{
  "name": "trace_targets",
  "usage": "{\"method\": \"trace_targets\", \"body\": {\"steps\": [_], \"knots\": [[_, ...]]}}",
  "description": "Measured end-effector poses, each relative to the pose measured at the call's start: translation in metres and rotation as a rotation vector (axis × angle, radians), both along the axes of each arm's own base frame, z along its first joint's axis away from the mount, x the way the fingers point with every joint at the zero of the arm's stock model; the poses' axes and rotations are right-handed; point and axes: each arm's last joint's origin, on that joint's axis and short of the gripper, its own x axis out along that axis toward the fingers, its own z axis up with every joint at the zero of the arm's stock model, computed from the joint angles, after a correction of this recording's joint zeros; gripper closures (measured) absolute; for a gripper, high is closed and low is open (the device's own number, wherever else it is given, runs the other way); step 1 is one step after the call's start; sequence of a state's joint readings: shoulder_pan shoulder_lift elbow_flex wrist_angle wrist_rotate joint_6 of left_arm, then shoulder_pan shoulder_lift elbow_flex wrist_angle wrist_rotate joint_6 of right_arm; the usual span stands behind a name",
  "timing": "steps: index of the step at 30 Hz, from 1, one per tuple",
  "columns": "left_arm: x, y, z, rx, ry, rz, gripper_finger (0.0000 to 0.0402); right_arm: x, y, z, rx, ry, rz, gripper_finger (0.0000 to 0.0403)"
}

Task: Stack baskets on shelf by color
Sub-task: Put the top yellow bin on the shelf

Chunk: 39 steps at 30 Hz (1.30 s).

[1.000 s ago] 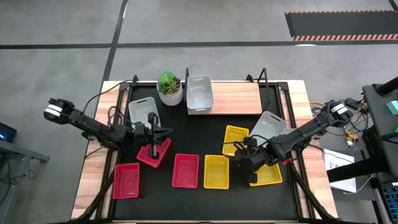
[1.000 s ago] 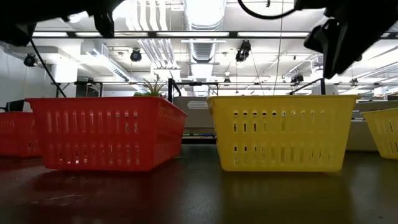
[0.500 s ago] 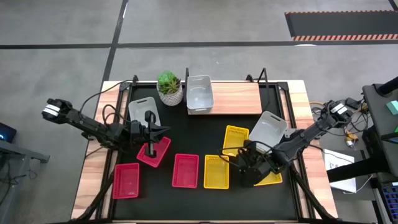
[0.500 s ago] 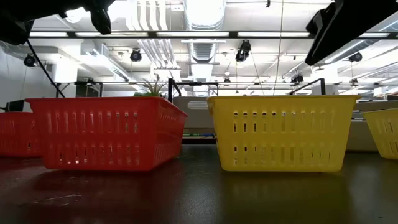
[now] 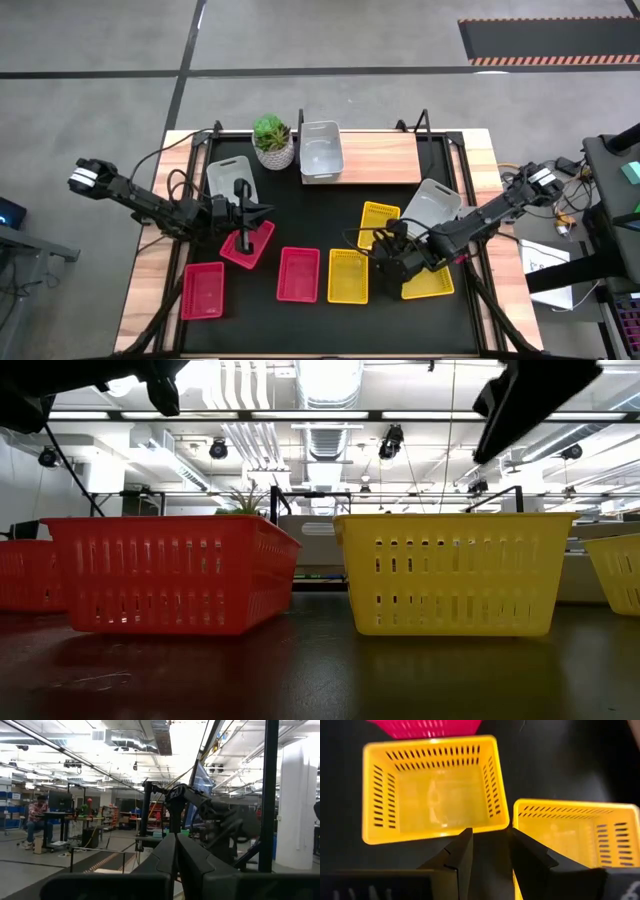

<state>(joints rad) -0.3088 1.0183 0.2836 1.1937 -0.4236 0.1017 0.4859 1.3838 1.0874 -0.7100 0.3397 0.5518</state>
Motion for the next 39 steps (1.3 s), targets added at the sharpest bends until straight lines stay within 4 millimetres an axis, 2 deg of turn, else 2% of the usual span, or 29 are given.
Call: {"method": "trace_targets", "body": {"steps": [10,14,19,25,29,33,39], "knots": [[0.000,0.000,-0.001,0.069,0.019,0.029,0.0402,0.004,-0.023,-0.025,-0.025,0.243,-0.055,0.0287],[0.000,0.000,-0.001,0.087,0.020,0.039,0.0402,0.009,-0.028,-0.025,0.068,0.267,-0.031,0.0286],[0.000,0.000,-0.001,0.090,0.021,0.040,0.0402,0.011,-0.033,-0.029,0.074,0.282,-0.030,0.0274],[0.000,0.000,-0.001,0.113,0.025,0.050,0.0402,0.020,-0.034,-0.047,0.023,0.313,-0.017,0.0253],[0.000,0.000,-0.001,0.115,0.023,0.051,0.0402,0.025,-0.037,-0.061,-0.018,0.358,-0.031,0.0254],[0.000,0.000,0.000,0.114,0.020,0.052,0.0402,0.029,-0.036,-0.069,-0.033,0.376,-0.018,0.0287],[-0.001,0.000,0.000,0.149,0.020,0.068,0.0402,0.031,-0.035,-0.073,-0.035,0.389,-0.015,0.0382]]}}
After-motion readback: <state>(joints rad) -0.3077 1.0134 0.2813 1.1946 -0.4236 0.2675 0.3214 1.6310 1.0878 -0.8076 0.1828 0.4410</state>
